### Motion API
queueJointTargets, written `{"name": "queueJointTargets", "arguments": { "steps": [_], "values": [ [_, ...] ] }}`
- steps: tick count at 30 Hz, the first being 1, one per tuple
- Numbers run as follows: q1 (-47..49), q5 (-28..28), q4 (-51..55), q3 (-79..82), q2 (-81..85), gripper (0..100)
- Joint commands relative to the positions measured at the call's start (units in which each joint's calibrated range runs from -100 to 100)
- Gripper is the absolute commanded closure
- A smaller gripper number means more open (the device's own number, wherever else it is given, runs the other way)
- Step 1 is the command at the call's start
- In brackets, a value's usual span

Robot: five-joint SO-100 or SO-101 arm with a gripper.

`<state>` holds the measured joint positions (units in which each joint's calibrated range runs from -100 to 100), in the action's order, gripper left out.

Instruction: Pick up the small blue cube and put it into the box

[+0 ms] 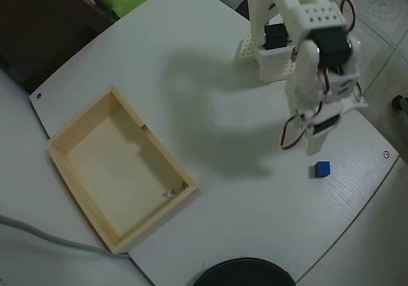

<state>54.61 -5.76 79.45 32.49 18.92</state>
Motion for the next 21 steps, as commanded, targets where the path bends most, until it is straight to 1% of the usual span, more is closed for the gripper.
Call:
{"name": "queueJointTargets", "arguments": {
  "steps": [1,6,13,18,21],
  "values": [
    [0.2,-1.0,-1.7,-1.5,-2.6,80],
    [0.3,-2.1,-4.9,-3.0,-5.8,80],
    [3.2,-3.4,-4.1,-11.2,-12.1,80],
    [5.5,-3.0,-4.6,-14.6,-16.9,71],
    [6.8,-3.3,-4.8,-16.3,-19.1,70]
  ]
}}
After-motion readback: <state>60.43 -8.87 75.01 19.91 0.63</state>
